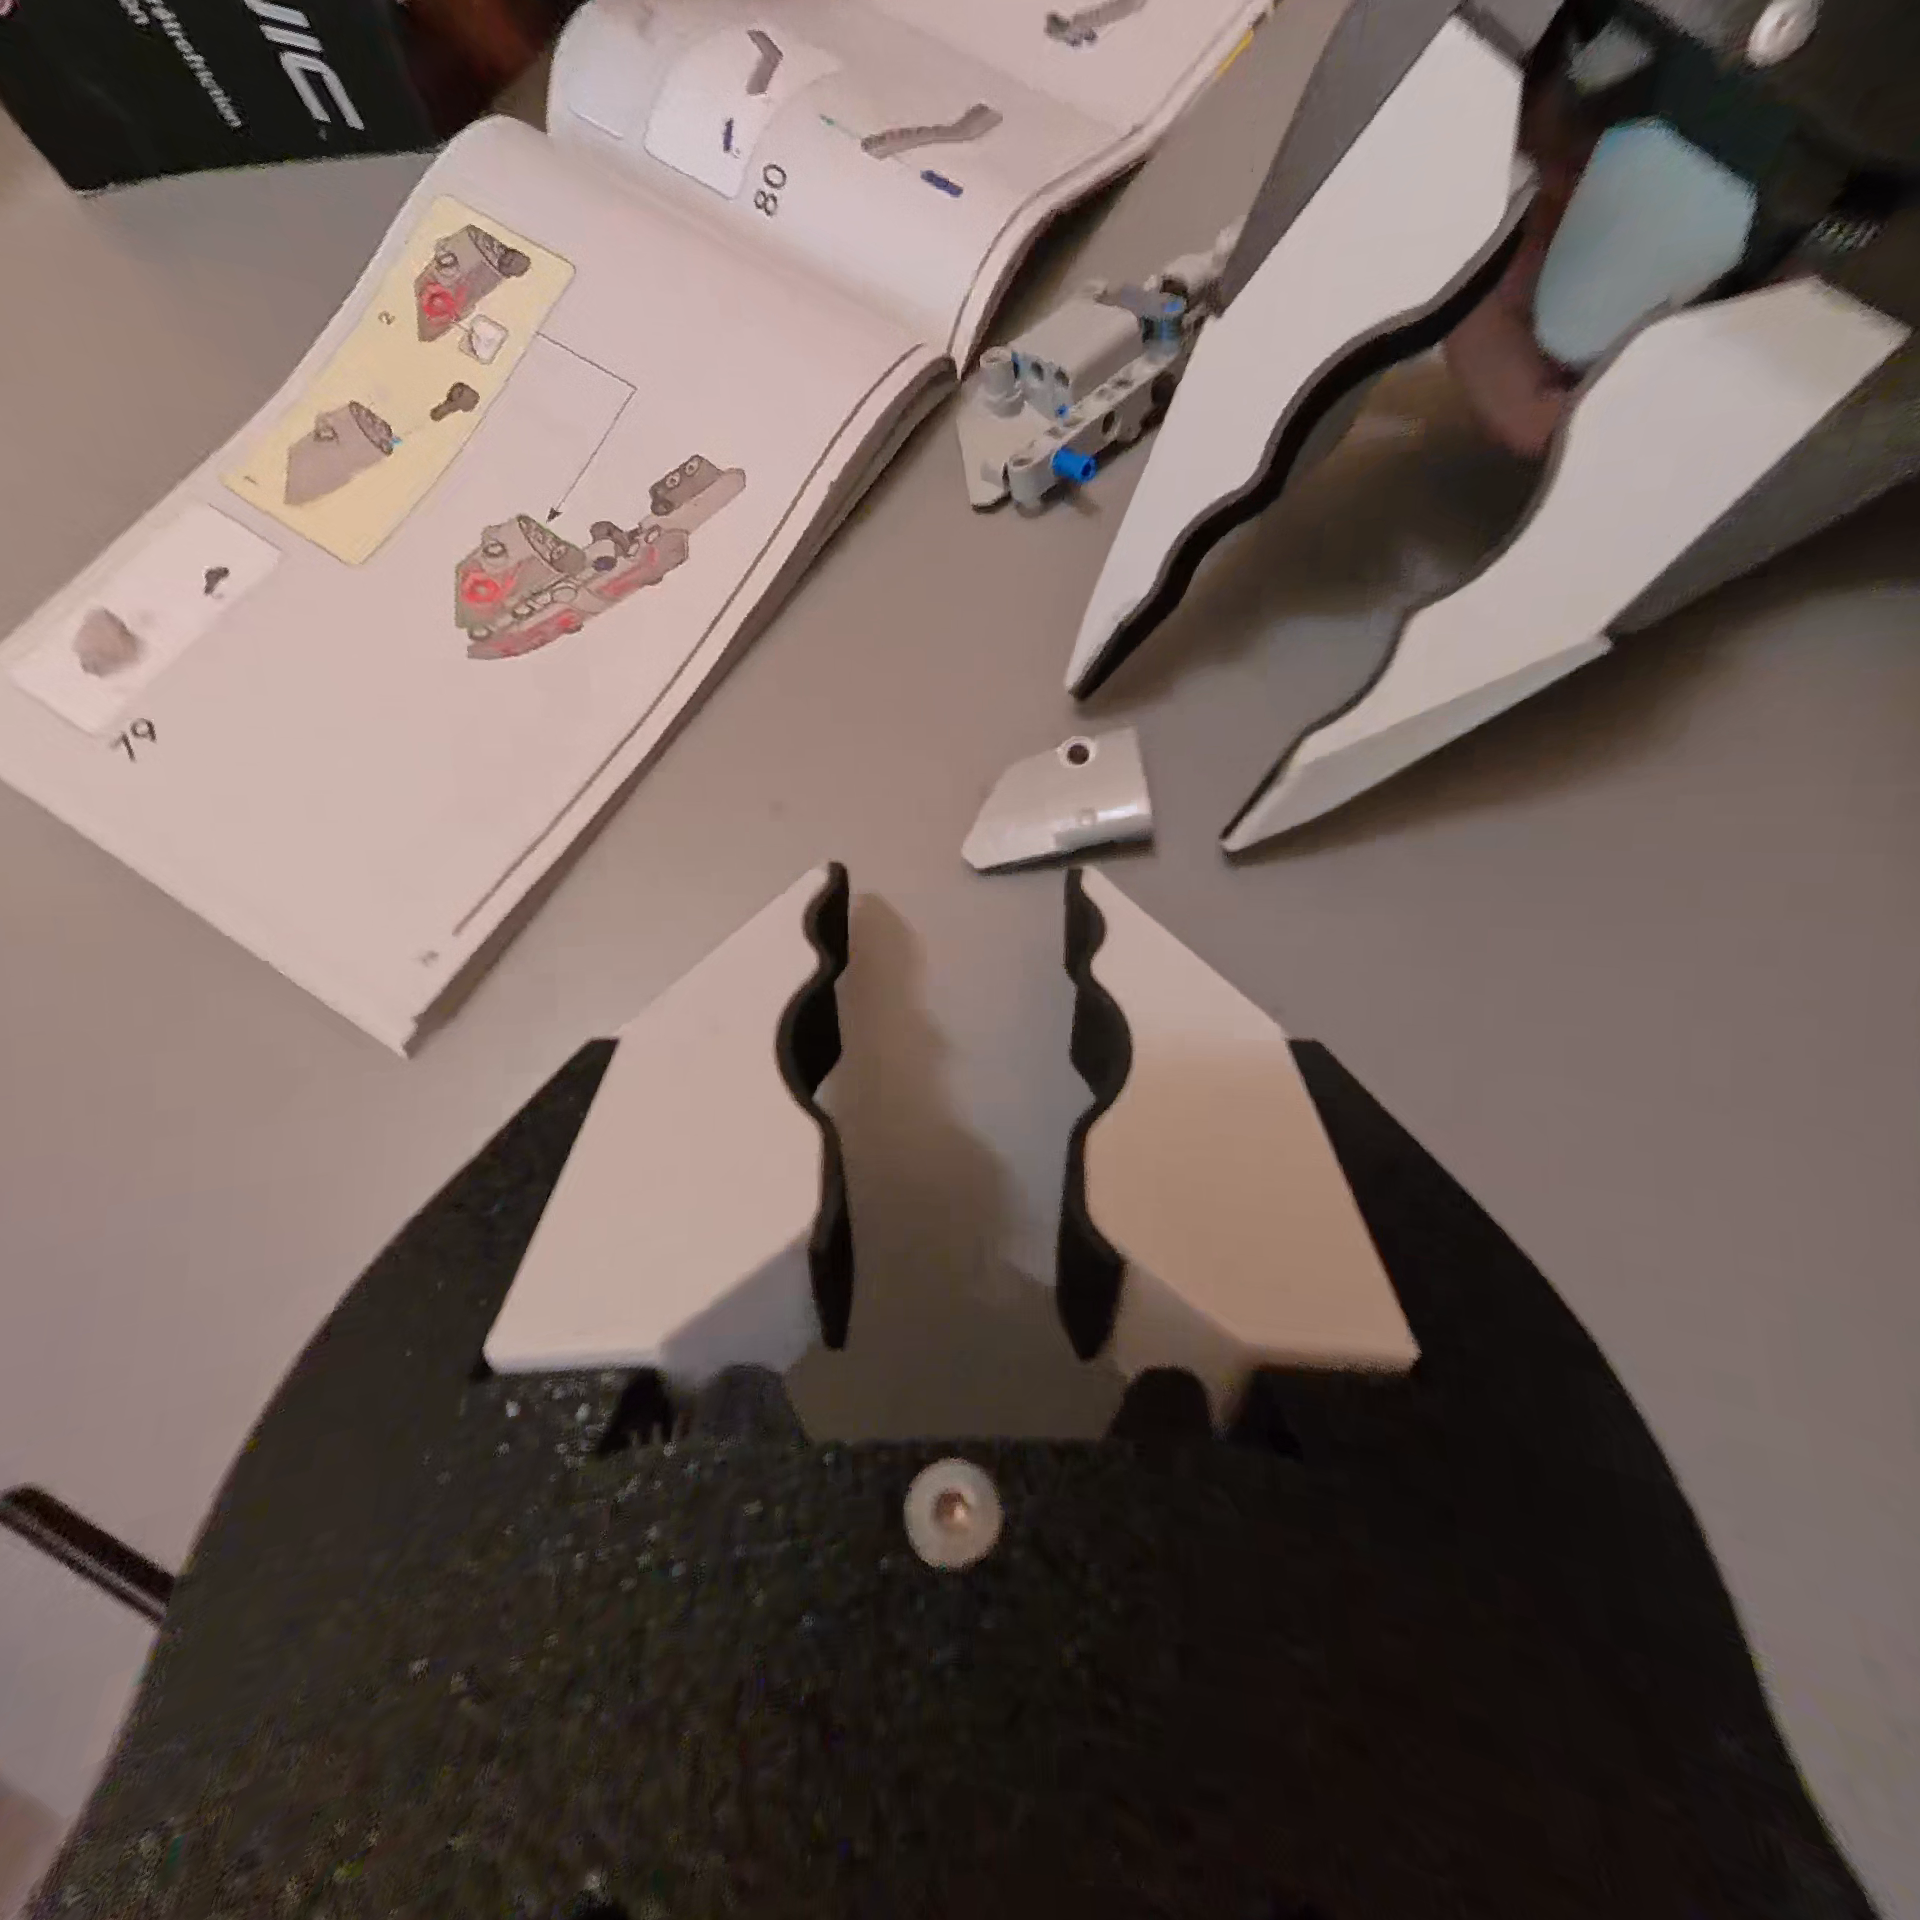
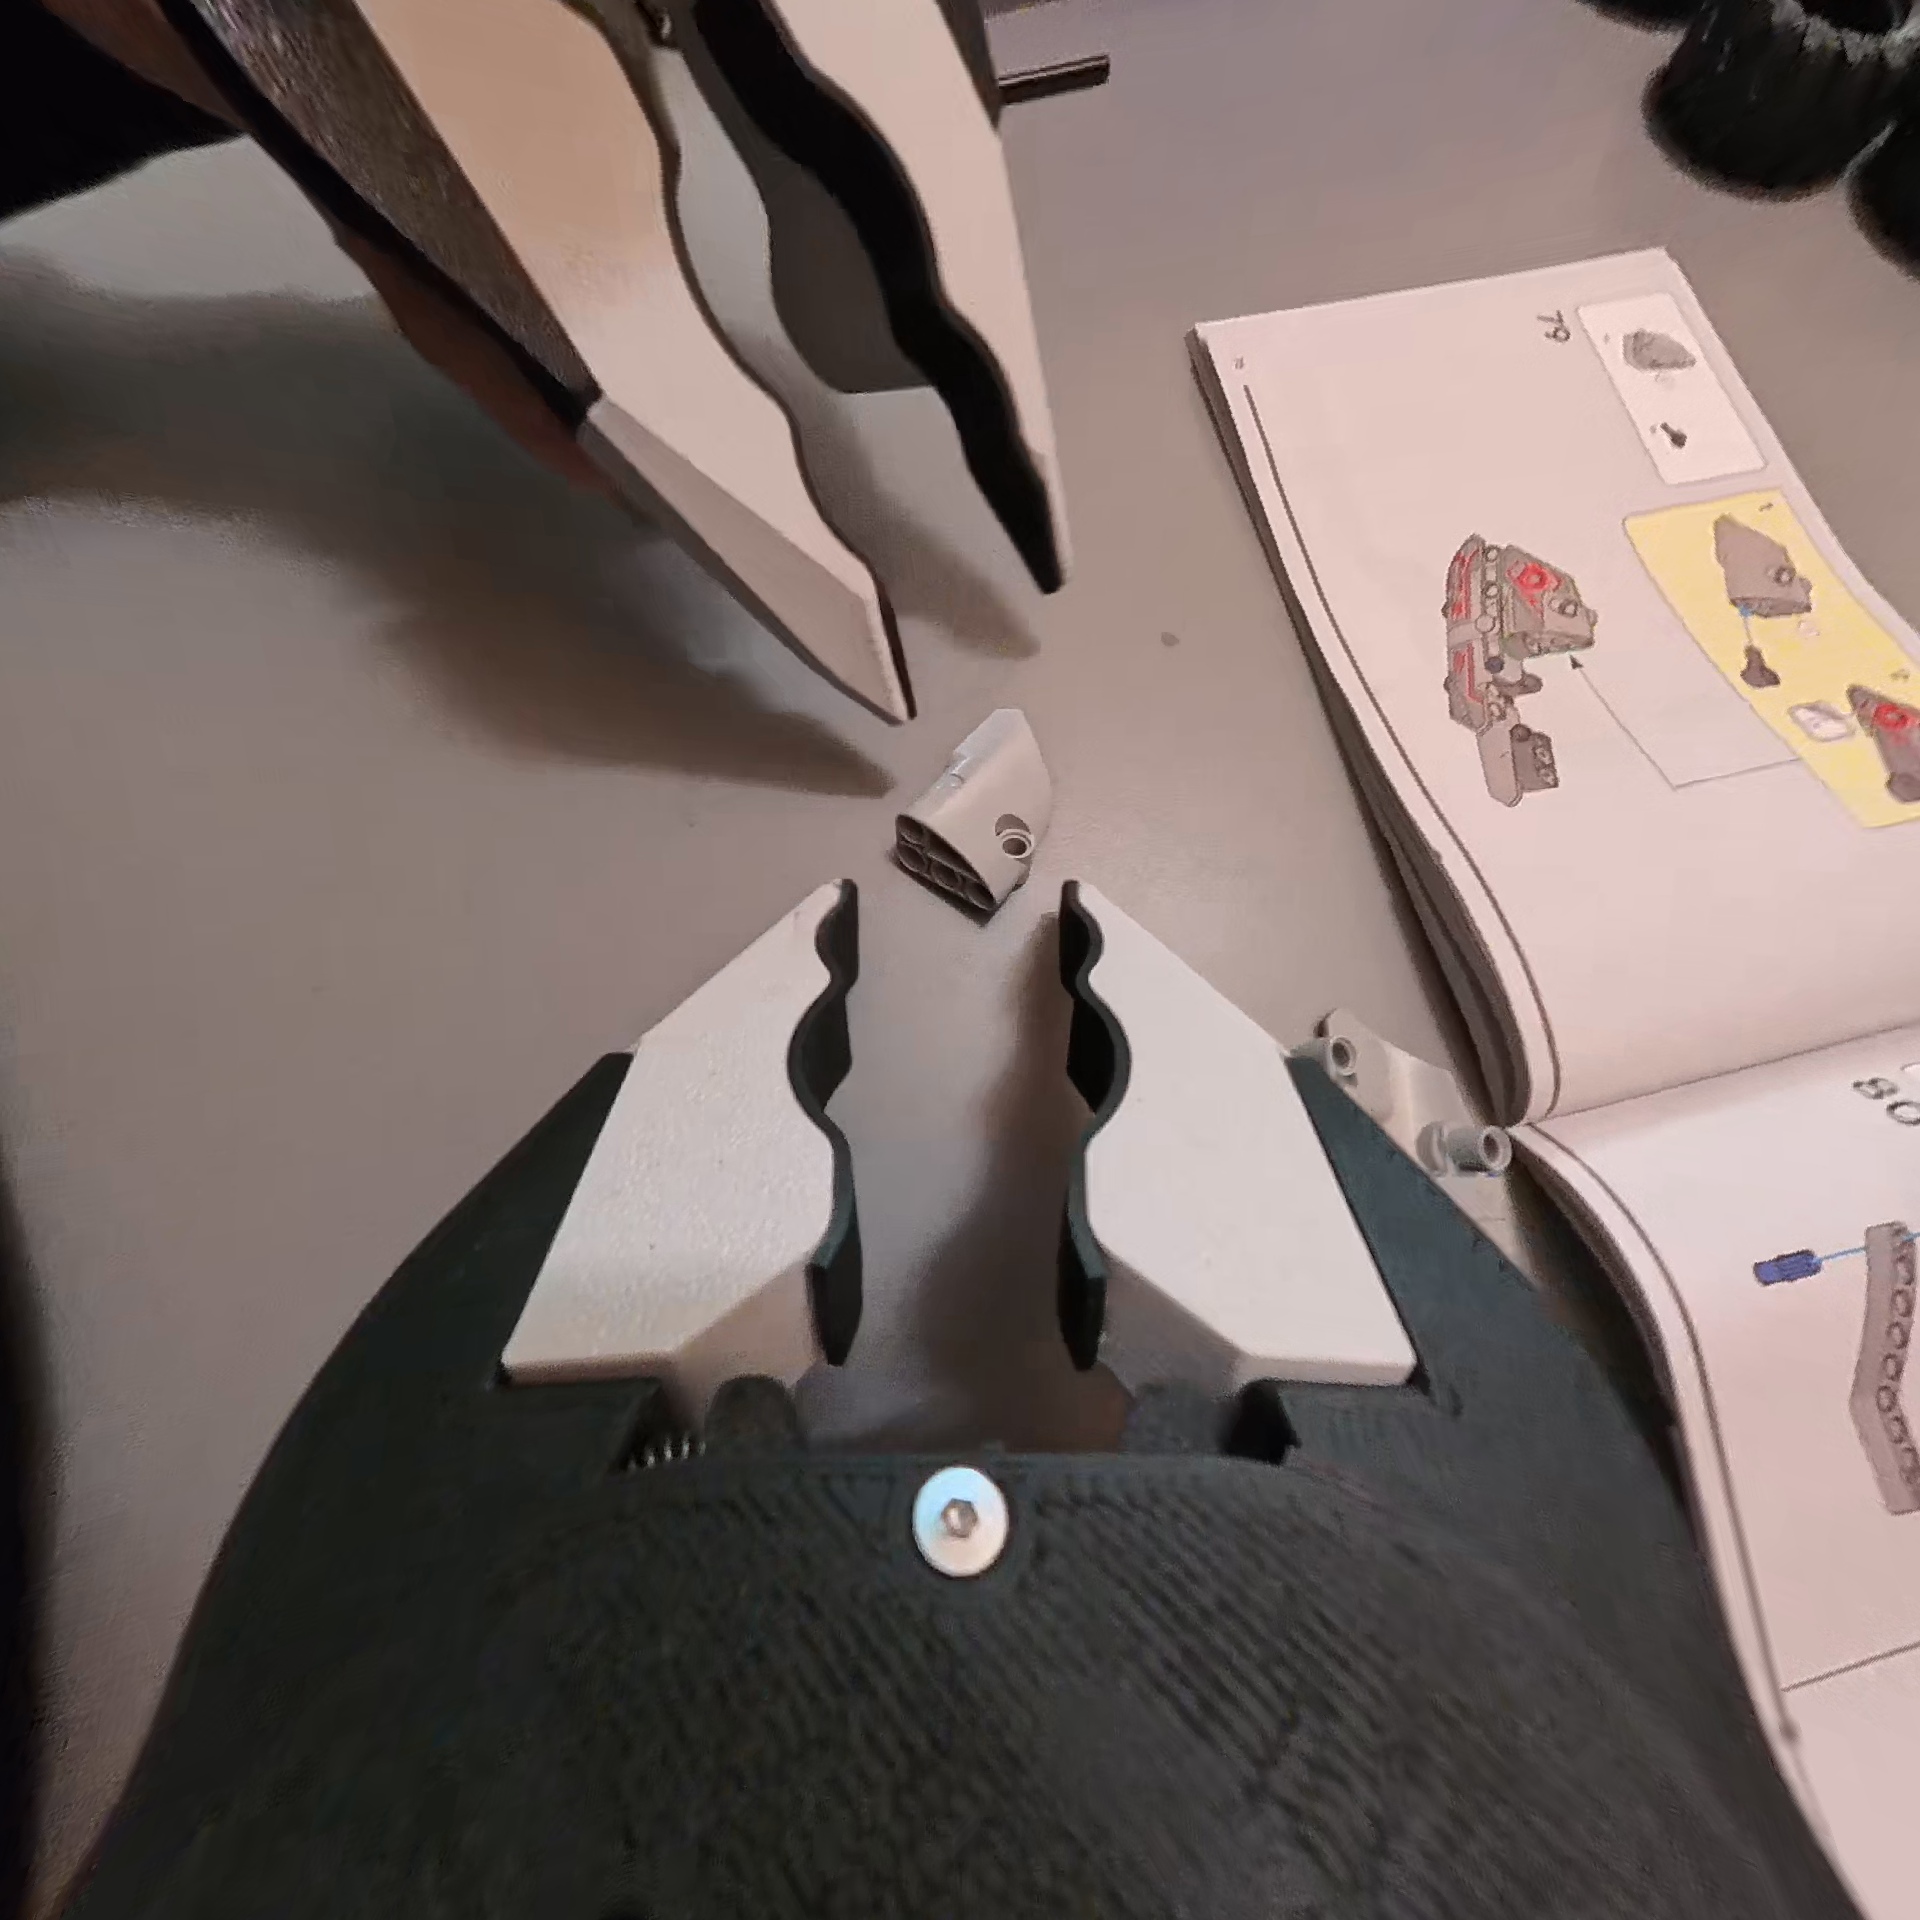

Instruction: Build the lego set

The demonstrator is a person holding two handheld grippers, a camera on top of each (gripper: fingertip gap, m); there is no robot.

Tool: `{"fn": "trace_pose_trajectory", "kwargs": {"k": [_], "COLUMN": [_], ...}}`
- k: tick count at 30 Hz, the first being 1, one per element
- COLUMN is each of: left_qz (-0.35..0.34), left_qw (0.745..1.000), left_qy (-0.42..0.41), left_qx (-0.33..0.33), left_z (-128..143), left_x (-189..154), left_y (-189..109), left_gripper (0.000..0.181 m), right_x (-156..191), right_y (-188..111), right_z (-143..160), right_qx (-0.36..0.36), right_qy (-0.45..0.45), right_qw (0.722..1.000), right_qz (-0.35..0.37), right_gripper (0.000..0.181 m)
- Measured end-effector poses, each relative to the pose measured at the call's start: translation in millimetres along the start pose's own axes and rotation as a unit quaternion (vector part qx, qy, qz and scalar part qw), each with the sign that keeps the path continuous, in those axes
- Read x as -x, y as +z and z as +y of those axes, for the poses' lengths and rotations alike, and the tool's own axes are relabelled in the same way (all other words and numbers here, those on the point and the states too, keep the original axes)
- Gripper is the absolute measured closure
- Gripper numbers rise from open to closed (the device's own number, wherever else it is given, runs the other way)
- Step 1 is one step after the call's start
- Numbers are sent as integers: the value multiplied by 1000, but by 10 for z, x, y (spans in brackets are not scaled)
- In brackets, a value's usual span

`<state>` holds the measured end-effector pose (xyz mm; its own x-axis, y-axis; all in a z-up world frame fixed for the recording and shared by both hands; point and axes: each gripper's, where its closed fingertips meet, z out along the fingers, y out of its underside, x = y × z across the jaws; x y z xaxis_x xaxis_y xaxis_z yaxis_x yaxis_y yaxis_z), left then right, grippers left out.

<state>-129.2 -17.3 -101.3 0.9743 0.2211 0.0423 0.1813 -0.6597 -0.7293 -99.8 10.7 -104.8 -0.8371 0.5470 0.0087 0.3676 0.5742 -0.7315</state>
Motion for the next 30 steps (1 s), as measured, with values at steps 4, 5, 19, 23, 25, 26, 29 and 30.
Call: {"fn": "trace_pose_trajectory", "kwargs": {"k": [4,5,19,23,25,26,29,30], "left_qz": [43,54,56,54,54,55,53,52], "left_qw": [997,996,995,996,996,996,996,997], "left_qy": [62,65,78,74,74,74,62,54], "left_qx": [1,2,-3,-3,-3,-4,-22,-30], "left_z": [3,8,49,48,43,39,-7,-25], "left_x": [-68,-93,-246,-238,-241,-243,-234,-221], "left_y": [106,133,129,127,123,115,66,43], "left_gripper": [145,148,168,165,165,165,165,165], "right_x": [55,57,-105,-85,-89,-91,-105,-160], "right_y": [44,52,-13,-18,-14,-14,-63,-131], "right_z": [12,3,90,94,91,90,32,-47], "right_qx": [2,-3,19,22,24,25,10,-14], "right_qy": [50,59,32,24,21,22,21,21], "right_qw": [999,998,999,999,999,999,1000,999], "right_qz": [1,3,20,13,16,16,19,30], "right_gripper": [139,139,156,151,151,151,149,148]}}
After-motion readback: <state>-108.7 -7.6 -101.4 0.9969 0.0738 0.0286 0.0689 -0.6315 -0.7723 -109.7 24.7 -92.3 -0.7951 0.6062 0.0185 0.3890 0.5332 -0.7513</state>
